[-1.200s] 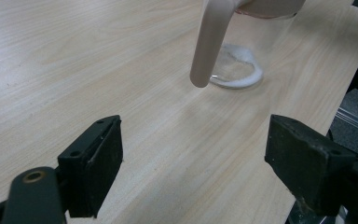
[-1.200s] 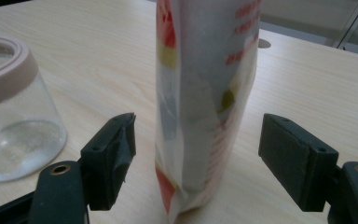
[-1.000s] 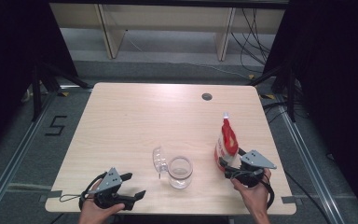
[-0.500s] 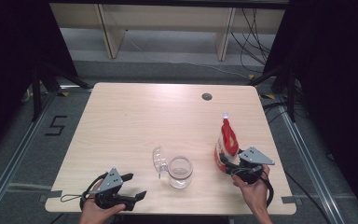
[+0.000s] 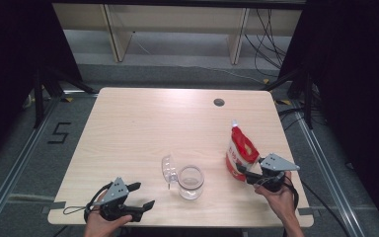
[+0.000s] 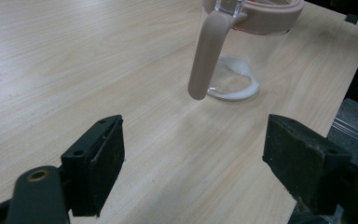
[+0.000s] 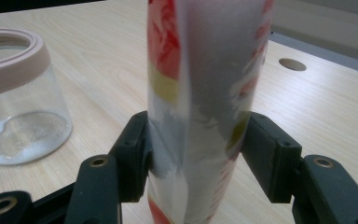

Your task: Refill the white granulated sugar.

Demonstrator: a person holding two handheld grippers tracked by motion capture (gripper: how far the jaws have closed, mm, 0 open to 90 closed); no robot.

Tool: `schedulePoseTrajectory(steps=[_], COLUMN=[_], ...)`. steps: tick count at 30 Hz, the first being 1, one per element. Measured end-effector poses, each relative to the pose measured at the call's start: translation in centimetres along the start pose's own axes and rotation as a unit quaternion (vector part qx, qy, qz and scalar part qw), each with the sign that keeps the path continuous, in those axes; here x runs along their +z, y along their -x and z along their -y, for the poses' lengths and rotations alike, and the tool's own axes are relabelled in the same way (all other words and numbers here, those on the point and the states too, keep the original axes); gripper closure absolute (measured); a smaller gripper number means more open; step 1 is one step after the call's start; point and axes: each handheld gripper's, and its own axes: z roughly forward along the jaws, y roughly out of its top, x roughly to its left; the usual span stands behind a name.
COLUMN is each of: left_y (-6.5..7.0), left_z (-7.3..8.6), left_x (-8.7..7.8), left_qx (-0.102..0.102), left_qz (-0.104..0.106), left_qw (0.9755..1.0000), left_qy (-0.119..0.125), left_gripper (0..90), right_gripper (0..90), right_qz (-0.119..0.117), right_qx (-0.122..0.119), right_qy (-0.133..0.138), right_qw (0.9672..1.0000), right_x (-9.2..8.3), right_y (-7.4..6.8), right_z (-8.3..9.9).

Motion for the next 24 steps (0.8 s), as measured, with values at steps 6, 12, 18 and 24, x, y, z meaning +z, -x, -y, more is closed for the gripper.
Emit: schedulePoseTrajectory(steps=[6,12,18,24], left_y=[-0.1,0.1,0.2,0.2], left_z=[0.0,0.1,0.2,0.2], left_x=[0.1,0.1,0.3,0.4], left_qx=[0.013,0.002,-0.001,0.001], left_qz=[0.003,-0.003,0.004,0.003], left_qw=[0.9999,1.0000,1.0000,1.0000], left_qy=[-0.002,-0.008,-0.004,-0.007], left_gripper=[20.1,20.1,20.1,20.1], right_gripper=[46.5,31.3,27.5,22.6], right_qz=[0.006,0.055,0.080,0.087], right_qx=[0.003,0.053,0.046,0.053], right_qy=[0.006,0.039,0.045,0.049], right_qw=[1.0000,0.9963,0.9947,0.9936], right_x=[0.0,0.3,0.7,1.2], right_y=[-0.1,-1.3,-1.8,-2.2], right_z=[0.1,0.4,0.6,0.7])
